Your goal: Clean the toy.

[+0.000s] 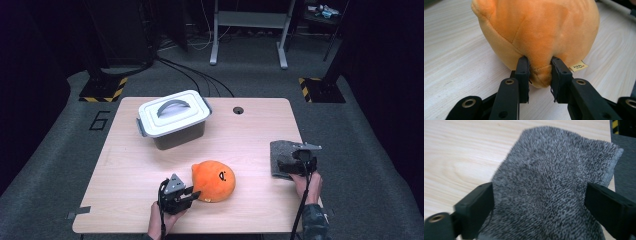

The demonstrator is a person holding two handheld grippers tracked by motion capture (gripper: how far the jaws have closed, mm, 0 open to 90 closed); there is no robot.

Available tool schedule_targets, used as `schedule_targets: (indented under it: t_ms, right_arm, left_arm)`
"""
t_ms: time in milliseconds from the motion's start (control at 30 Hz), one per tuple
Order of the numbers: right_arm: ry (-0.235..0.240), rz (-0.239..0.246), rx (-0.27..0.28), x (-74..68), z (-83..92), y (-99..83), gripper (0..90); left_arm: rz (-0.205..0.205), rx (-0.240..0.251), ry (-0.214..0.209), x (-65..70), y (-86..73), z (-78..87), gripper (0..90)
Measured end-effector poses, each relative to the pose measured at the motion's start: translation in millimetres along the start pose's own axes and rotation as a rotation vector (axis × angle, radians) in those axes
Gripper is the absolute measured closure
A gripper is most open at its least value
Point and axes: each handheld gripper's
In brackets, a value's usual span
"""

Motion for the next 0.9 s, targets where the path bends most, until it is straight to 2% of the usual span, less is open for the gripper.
schedule_targets:
  t_ms: [33,67,100,133,167,233,267,333,367,400,433,467,500,533,567,633,767,900]
  right_arm:
    - [-0.019,0.013,-0.015,-0.1,-4.1,0.4,15.1]
    - [-0.003,0.002,-0.032,-0.2,-7.8,-1.3,17.5]
    - [-0.019,0.024,-0.061,-2.0,-12.9,-4.3,20.2]
    - [-0.023,0.024,-0.05,-0.5,-14.8,-7.5,23.0]
    - [-0.009,-0.019,-0.021,0.3,-13.9,-11.4,29.3]
    - [-0.007,-0.028,-0.001,-1.4,-11.9,-15.1,32.9]
    - [-0.002,-0.01,0.015,-0.6,-11.5,-16.7,38.7]
    - [-0.002,-0.021,0.02,-1.8,-9.1,-18.1,46.2]
    - [0.01,-0.007,0.012,-3.3,-8.5,-17.2,55.8]
    - [0.01,-0.007,0.012,-3.3,-8.5,-17.2,55.8]
    - [0.008,-0.016,0.033,-4.2,-8.3,-19.8,58.6]
    - [0.017,-0.005,0.047,-3.7,-8.1,-21.4,62.8]
    - [0.032,-0.037,0.045,-0.4,-6.8,-21.4,67.7]
    - [0.032,-0.037,0.045,-0.4,-6.8,-21.4,67.7]
    - [0.035,-0.038,0.04,0.0,-6.8,-20.6,68.9]
    - [0.049,-0.059,0.045,2.8,-5.8,-20.3,71.6]
    - [0.058,-0.058,0.044,6.7,-2.1,-17.7,74.0]
    - [0.074,-0.069,0.09,8.7,12.7,-13.4,74.3]
  left_arm:
    - [-0.01,-0.014,0.011,-0.6,0.9,-1.3,70.7]
    - [0.006,-0.005,-0.006,-3.6,1.3,-2.4,70.8]
    - [0.011,-0.008,-0.016,-5.7,1.8,-2.5,70.9]
    - [0.014,-0.012,-0.006,-5.5,1.6,-2.0,70.9]
    - [0.011,-0.003,-0.004,-4.5,-1.1,-1.9,70.9]
    - [0.004,-0.006,0.001,-2.8,-2.0,-1.2,70.9]
    - [0.003,-0.005,0.001,-1.5,-2.5,-1.0,70.9]
    - [0.01,-0.007,-0.003,-2.8,-2.2,-1.2,71.2]
    - [0.0,-0.006,-0.005,-3.6,-0.9,-2.6,71.6]
    - [-0.002,-0.02,-0.011,-5.2,-0.2,-4.9,71.6]
    - [0.0,-0.032,-0.022,-7.8,1.1,-7.1,71.7]
    - [-0.015,-0.046,-0.018,-9.1,3.3,-7.1,71.7]
    - [-0.001,-0.043,-0.017,-8.9,3.8,-6.2,71.7]
    - [-0.002,-0.037,-0.018,-7.7,2.9,-6.8,71.7]
    - [-0.021,-0.036,-0.007,-6.7,1.9,-6.7,71.7]
    - [-0.006,-0.022,0.006,-5.1,-2.2,-5.7,71.7]
    - [-0.004,-0.019,0.009,-5.3,-3.0,-6.0,71.8]
    - [-0.006,-0.02,0.014,-3.8,-2.2,-6.0,71.7]
Point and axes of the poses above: each handheld gripper's, and its own axes: z roughly backward along the jaws, y roughly out of its top, x roughly to its right, and after that the axes turned 8 degrees about -z, right-handed
